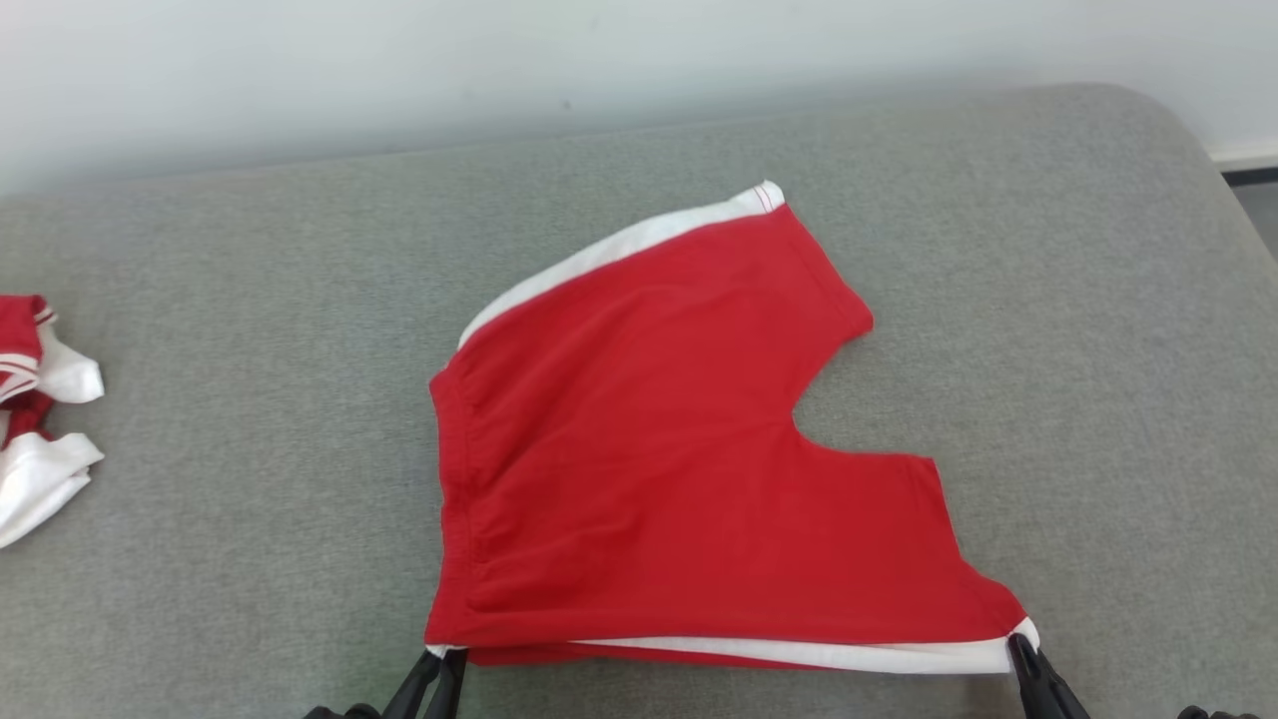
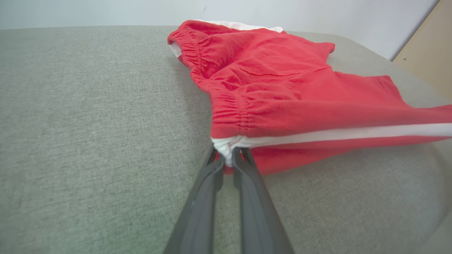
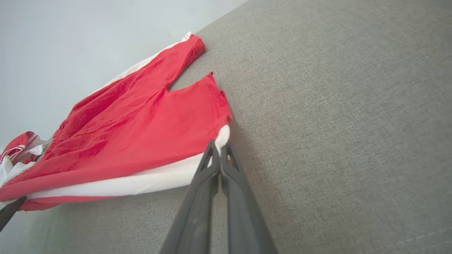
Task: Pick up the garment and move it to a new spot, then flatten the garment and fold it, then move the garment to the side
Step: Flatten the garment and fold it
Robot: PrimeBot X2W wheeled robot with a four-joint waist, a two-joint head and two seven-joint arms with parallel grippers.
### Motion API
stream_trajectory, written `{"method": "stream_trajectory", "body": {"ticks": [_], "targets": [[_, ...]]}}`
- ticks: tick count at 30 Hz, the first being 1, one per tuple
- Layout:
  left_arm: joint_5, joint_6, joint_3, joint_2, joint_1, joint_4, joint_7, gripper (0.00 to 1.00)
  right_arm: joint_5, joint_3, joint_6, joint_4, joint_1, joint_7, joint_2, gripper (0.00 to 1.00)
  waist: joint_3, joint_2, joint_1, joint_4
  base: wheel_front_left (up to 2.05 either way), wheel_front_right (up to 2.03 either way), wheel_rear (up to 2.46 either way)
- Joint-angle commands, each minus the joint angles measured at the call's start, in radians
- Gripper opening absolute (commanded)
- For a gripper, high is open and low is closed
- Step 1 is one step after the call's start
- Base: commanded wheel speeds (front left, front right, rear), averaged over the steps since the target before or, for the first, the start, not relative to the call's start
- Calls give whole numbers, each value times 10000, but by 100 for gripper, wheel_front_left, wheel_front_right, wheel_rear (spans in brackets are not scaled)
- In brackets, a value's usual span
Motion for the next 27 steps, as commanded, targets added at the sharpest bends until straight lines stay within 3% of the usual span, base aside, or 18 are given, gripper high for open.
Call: {"method": "stream_trajectory", "body": {"ticks": [1, 5, 12, 20, 27], "targets": [[155, -93, 195, -28, 137, -16, -35, 0, -89, -251, -37, -162, 74, 121, 117, 0, -107, 3, 2, 147, 0, 0, 0], [535, -458, 421, -388, 2, -113, -35, 0, -208, -600, -35, -618, -172, 519, 229, 0, -152, 3, 2, 263, 0, 0, 0], [1353, -1060, 728, -1001, -377, -277, -35, 0, -172, -1170, -34, -1003, -1404, 1068, -114, 0, -159, 3, 2, 454, 0, 0, 0], [1719, -1588, 1073, -1747, -1723, 302, -35, 0, -270, -1161, -35, 208, -3783, 1375, -1049, 0, 173, 3, 2, 779, 0, 0, 0], [1872, -1795, 1338, -2011, -3080, 1179, -35, 0, -263, -236, -34, 1966, -6263, 1691, -1517, 0, 666, 3, 2, 840, 0, 0, 0]]}}
